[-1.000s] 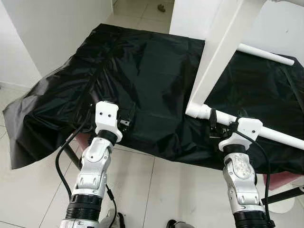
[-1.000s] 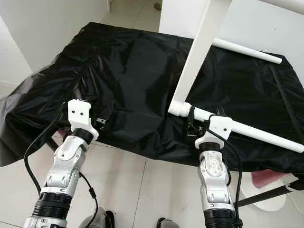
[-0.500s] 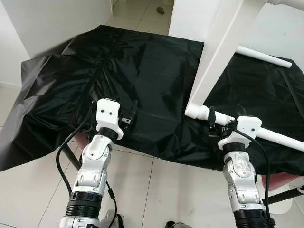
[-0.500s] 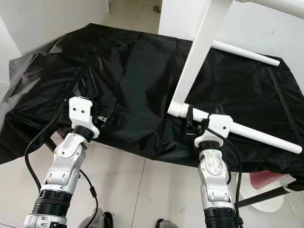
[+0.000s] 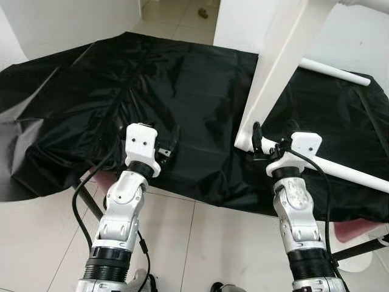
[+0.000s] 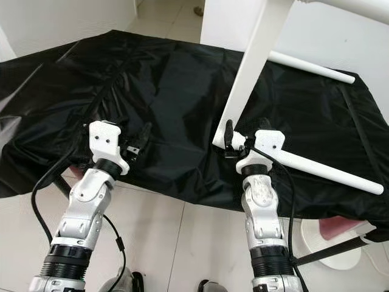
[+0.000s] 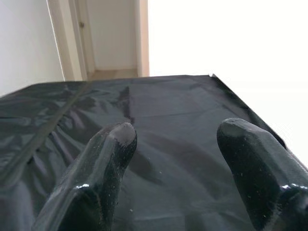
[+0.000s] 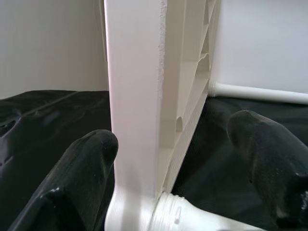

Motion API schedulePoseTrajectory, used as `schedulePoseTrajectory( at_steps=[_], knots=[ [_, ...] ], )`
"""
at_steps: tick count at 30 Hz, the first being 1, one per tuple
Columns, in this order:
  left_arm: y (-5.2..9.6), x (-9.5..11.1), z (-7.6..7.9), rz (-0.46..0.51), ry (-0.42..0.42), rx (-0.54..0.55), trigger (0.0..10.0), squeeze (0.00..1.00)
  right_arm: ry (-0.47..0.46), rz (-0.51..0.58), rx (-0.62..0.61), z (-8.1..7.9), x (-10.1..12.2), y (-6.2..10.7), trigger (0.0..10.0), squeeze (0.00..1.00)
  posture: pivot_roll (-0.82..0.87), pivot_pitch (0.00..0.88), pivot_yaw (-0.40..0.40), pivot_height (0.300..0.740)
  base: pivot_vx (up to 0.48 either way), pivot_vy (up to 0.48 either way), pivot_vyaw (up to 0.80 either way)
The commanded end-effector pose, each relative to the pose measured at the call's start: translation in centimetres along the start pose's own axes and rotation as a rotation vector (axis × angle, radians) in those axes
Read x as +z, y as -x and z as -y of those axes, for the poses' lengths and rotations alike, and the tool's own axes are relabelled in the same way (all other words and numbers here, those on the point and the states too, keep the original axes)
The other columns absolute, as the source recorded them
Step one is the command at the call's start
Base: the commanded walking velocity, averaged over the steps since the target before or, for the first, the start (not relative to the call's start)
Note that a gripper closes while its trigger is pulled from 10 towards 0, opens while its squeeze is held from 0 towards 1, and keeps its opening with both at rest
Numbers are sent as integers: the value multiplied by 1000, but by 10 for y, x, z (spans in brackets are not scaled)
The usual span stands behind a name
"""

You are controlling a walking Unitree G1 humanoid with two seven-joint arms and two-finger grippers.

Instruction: Building children table

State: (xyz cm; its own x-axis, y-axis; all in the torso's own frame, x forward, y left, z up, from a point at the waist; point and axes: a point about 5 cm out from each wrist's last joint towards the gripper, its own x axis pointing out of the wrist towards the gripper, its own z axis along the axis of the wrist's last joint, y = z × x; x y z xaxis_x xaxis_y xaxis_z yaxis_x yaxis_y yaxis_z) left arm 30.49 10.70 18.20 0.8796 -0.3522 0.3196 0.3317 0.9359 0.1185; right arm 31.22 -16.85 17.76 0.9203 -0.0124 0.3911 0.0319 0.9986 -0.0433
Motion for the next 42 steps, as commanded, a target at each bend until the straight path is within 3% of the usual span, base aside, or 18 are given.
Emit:
schedulePoseTrajectory(
  at_steps=[1, 16, 24, 31, 38, 42],
  knots=[
    [2, 2, 3, -7, -11, -15, 10000, 0, -22, -24, 2, -2, -5, -2, 10000, 0, 112, 156, -52, 740, 0, 0, 0],
    [12, 14, 13, -11, -42, -67, 10000, 0, -87, -7, 7, -25, -6, -29, 10000, 0, 175, 197, -59, 740, 0, 0, 0],
    [20, 18, 17, -27, -36, -92, 10000, 0, -82, 7, -65, -30, -4, -40, 10000, 0, 211, 237, -54, 740, 0, 0, 0],
    [29, 18, 18, -58, -43, -103, 10000, 0, -57, 36, -202, -31, 4, -51, 10000, 0, 230, 257, -51, 740, 0, 0, 0],
    [32, 17, 18, -70, -46, -101, 10000, 0, -48, 47, -253, -31, 7, -54, 10000, 0, 240, 257, -54, 740, 0, 0, 0],
    [36, 18, 18, -91, -53, -96, 10000, 0, -70, 37, -248, -39, 9, -68, 10000, 0, 254, 254, -55, 740, 0, 0, 0]
  ],
)
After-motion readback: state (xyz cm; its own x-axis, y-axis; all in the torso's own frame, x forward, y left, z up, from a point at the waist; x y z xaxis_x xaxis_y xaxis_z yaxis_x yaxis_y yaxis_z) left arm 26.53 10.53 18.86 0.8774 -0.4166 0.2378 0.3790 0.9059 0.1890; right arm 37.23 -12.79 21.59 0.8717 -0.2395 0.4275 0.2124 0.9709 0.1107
